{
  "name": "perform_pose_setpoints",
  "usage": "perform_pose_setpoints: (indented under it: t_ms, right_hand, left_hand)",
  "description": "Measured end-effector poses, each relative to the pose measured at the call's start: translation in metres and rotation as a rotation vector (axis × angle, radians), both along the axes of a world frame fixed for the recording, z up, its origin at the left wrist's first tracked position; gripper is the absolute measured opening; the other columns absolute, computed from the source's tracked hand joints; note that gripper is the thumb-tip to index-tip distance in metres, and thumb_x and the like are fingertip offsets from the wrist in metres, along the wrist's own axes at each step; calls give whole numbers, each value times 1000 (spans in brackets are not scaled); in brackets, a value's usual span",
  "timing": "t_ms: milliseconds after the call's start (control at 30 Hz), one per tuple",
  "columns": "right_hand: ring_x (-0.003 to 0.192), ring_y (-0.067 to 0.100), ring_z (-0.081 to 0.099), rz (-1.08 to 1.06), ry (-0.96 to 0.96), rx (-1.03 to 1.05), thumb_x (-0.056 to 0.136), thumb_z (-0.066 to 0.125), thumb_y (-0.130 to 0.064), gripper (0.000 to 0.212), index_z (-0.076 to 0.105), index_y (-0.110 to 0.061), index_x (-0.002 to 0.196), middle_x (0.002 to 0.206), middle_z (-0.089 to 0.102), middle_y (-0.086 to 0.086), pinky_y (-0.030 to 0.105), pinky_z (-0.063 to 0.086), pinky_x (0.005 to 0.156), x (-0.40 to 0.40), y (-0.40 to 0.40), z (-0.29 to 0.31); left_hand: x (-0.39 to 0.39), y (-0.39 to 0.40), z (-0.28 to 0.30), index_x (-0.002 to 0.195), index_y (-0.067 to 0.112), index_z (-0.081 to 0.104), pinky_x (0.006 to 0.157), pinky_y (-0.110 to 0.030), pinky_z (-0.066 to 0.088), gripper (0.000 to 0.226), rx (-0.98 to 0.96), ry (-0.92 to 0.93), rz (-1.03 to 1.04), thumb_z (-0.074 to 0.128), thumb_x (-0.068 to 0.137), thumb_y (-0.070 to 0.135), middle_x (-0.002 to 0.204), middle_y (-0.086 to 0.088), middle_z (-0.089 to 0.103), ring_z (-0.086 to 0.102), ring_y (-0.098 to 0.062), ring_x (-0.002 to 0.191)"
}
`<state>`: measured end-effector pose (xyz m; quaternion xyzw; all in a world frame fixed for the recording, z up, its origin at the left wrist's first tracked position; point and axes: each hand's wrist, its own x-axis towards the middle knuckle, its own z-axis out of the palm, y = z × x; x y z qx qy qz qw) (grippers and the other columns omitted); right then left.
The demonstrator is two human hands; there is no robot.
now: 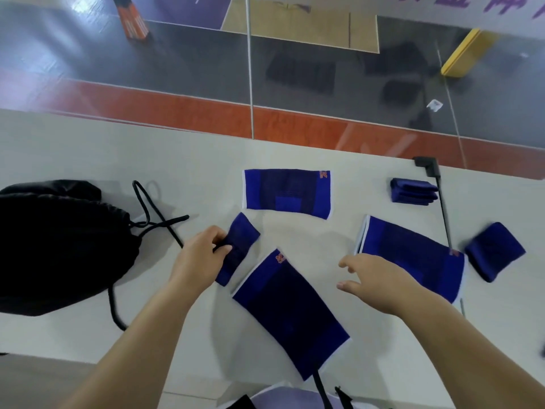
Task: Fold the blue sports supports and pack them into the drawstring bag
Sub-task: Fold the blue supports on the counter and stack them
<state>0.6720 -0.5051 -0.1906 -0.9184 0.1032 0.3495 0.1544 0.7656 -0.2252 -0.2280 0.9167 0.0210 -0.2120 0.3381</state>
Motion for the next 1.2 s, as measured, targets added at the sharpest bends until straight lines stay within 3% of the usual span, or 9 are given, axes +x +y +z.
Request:
perform_pose_setpoints:
  t_ms: [300, 467, 633, 767, 967, 1067, 1200]
  right_hand:
    - [111, 14, 54, -89, -36, -10, 91, 53, -46, 47, 45, -27, 133, 128, 54, -7, 33, 47, 93, -26, -61, 5]
    - [115, 14, 53, -190, -25, -24, 90, 53, -47, 50, 43, -28, 135, 131, 53, -6, 33, 47, 94, -54, -119, 2]
    - [105, 17, 58, -318, -48, -115, 90, 53, -45, 42, 49, -26, 127, 121, 58, -5, 35, 50, 86, -80, -190, -4]
    - [95, 20, 59, -428, -92, -209, 93, 49, -42, 34, 51, -19, 119, 110, 61, 0, 37, 51, 80, -90, -246, -16]
    - [118, 29, 48, -519, -191, -149, 96, 44, -43, 55, 28, -20, 144, 140, 36, 10, 40, 48, 88, -85, -290, -46]
    - [115, 27, 42, -523, -241, -147, 95, 45, -45, 53, 33, -23, 141, 135, 32, 10, 38, 48, 85, -83, -294, -58]
    - [112, 24, 38, -585, -314, -95, 92, 57, -32, 42, 46, -24, 133, 128, 32, 7, 33, 48, 81, -95, -302, -65]
  left_hand:
    - [-17, -74, 25, 88, 25, 58, 72, -26, 46, 3, -113, -61, -187, 57, 90, 23, 90, 11, 63, 59, -10, 83]
    - [-29, -140, 23, 85, 31, 56, 80, -32, 50, 11, -143, -42, -346, 58, 90, 21, 87, 15, 63, 59, -8, 84]
    - [-46, -217, 26, 97, 31, 58, 79, -20, 42, 14, -192, -60, -404, 58, 90, 18, 92, 18, 59, 56, -3, 89]
    - [-59, -265, 27, 97, 29, 60, 81, -28, 49, 11, -169, -42, -450, 56, 91, 20, 92, 14, 62, 59, -6, 87]
    - [-76, -312, 24, 99, 28, 60, 79, -25, 48, 12, -130, -36, -481, 55, 92, 19, 93, 16, 63, 58, -5, 88]
    - [-82, -325, 23, 98, 31, 59, 76, -22, 46, 13, -101, -19, -481, 57, 91, 21, 92, 17, 63, 59, -4, 86]
    - [-90, -340, 23, 96, 31, 59, 76, -25, 50, 10, -68, 3, -480, 57, 91, 22, 90, 17, 62, 59, -5, 84]
